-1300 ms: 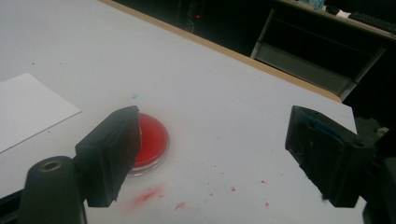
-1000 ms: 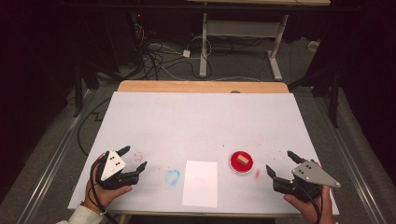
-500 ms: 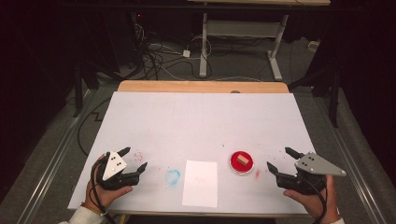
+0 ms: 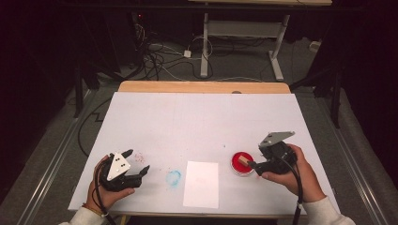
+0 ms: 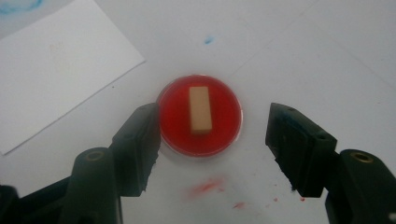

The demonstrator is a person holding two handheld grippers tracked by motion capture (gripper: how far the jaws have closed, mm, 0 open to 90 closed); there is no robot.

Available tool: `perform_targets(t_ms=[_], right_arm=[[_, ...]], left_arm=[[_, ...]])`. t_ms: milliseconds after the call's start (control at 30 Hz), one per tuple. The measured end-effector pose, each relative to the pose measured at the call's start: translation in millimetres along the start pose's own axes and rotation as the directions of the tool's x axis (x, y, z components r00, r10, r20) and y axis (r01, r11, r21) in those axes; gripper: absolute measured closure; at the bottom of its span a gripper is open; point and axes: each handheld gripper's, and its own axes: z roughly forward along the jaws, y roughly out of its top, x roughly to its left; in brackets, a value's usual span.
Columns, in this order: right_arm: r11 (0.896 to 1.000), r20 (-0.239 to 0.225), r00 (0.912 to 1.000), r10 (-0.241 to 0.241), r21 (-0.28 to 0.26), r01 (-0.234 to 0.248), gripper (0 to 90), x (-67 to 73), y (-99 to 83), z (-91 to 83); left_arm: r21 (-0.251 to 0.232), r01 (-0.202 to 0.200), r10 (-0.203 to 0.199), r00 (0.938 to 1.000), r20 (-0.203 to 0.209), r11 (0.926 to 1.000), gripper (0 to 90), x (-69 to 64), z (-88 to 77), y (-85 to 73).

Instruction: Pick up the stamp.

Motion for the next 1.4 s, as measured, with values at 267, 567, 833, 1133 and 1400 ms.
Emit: perform_targets(t_ms=[267, 567, 833, 1133, 1400], right_arm=[[0.994, -0.025, 0.9994, -0.025, 0.102, 0.028, 44.6, 2.8, 12.5, 29.0], [0.988, -0.043, 0.9987, -0.028, 0.153, 0.034, 55.6, 1.8, 14.0, 47.8], [0.984, -0.051, 0.9975, -0.049, 0.168, 0.057, 67.4, 2.6, 13.7, 56.8], [0.986, -0.044, 0.998, -0.045, 0.157, 0.051, 75.8, 1.9, 13.8, 61.2], [0.988, -0.053, 0.998, -0.034, 0.147, 0.042, 76.2, 0.8, 11.2, 61.9]], left_arm=[[-0.002, -0.001, 0.001, 1.0, 0.002, 1.0, 20.0, -0.2, -0.7, -0.6], [-0.002, -0.005, 0.005, 1.0, 0.002, 1.0, 20.1, -0.5, -1.0, -0.9], [0.004, -0.007, 0.007, 1.0, 0.006, 1.0, 20.3, -0.5, -0.8, -0.9], [0.008, -0.008, 0.008, 0.9999, 0.011, 0.9999, 20.4, -0.5, -0.4, -1.0], [0.011, -0.012, 0.012, 0.9998, 0.016, 0.9999, 20.8, -0.9, -0.4, -1.1]])
